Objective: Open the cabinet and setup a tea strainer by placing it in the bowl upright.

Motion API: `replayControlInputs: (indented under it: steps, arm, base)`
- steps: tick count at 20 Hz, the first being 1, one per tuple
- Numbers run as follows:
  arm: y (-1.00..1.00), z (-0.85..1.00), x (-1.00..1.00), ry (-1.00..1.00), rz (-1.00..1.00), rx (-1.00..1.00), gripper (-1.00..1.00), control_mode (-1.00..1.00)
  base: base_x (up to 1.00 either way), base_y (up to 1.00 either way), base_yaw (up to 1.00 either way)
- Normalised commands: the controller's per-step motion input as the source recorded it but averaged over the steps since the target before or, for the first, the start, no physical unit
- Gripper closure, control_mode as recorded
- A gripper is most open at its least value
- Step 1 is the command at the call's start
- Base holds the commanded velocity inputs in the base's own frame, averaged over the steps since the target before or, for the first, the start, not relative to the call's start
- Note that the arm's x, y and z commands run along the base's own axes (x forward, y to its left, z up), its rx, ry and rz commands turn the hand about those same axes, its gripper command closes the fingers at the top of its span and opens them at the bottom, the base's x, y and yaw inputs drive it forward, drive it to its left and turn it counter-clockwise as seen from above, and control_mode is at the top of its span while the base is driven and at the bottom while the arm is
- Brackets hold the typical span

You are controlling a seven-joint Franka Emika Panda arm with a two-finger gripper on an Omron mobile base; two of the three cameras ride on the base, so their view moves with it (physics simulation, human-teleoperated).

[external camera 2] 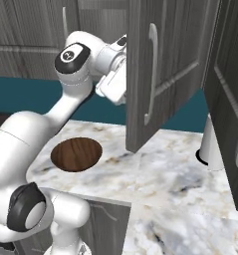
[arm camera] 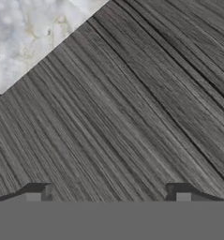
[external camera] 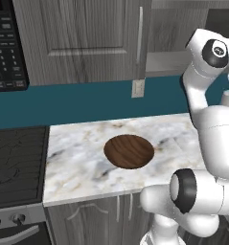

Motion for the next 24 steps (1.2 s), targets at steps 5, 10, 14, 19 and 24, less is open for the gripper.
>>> replayControlInputs:
  steps: [5, 10, 14, 19, 24]
  arm:
    - [-0.56, 0.0, 0.0, 0.0, 0.07, 0.01, -1.0, -1.0]
    - [-0.47, 0.0, 0.08, 0.0, 0.09, 0.03, -1.0, -1.0]
    - [0.73, 0.0, 0.1, -0.09, 0.0, 0.07, -1.0, -1.0]
    - [1.0, -0.04, 0.09, -0.28, -0.01, 0.08, -1.0, -1.0]
    - [0.94, -0.04, 0.55, -0.39, -0.21, 0.37, -1.0, -1.0]
  base:
    - [0.0, 0.0, 0.0]
    - [0.0, 0.0, 0.0]
    - [0.0, 0.0, 0.0]
    - [0.0, 0.0, 0.0]
    - [0.0, 0.0, 0.0]
